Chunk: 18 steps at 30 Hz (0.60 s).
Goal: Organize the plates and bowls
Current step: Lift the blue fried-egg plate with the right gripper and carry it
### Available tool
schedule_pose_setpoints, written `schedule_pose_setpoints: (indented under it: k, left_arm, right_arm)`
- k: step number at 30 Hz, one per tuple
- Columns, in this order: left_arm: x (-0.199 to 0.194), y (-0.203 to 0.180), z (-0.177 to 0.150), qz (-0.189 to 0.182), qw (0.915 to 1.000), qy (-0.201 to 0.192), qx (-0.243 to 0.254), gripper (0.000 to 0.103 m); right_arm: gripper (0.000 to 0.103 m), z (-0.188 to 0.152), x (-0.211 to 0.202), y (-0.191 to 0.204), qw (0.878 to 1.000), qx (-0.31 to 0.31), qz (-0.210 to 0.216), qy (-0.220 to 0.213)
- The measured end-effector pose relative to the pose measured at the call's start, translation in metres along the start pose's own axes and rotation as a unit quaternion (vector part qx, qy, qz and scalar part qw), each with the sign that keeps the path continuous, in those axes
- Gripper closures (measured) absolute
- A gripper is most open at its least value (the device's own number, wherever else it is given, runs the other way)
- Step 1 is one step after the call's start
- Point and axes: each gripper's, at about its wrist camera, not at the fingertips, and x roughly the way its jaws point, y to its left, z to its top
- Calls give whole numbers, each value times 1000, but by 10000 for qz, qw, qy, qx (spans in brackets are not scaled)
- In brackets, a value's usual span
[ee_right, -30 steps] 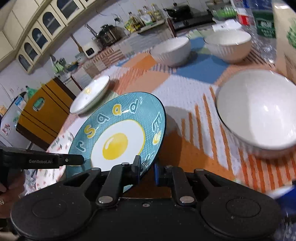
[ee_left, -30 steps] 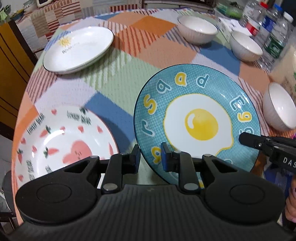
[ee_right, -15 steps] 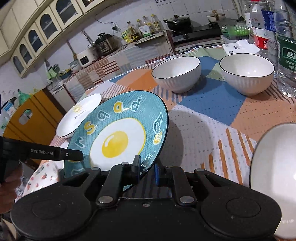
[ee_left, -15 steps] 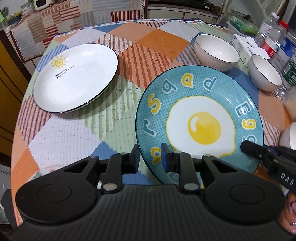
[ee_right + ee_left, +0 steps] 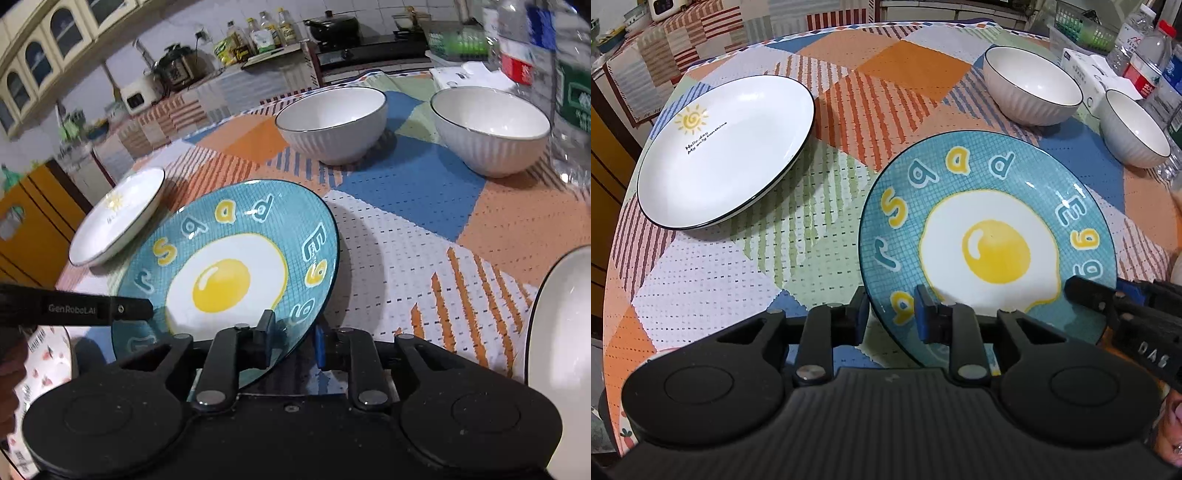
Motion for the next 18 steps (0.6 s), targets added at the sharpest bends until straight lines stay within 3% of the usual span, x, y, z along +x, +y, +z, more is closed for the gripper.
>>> schedule_pose_setpoints:
  k: [2,5,9,12,18]
  left_arm:
    - [-10,5,-2,-117,9999,-43,-54,76]
    - [-34,14,-6,-150,9997,-171,69,75]
    - [-72,35,-14,-202,9993,-261,151,70]
    - [-97,59,-22,-382,9992,-121,-4,69]
    - [-146,104,-46,-366,9993,-4,-51,64]
  right_arm:
    - [73,0,-7,8,9994,-272,-199,31]
    - [64,-1,-28,15,9982,-551,-245,-20]
    - [59,0,-60,18,9972,-698,211,-150]
    - [57,2,-81,26,9940,-854,637,-260]
    - [47,3,-112,55,9774,-1378,1525,-502]
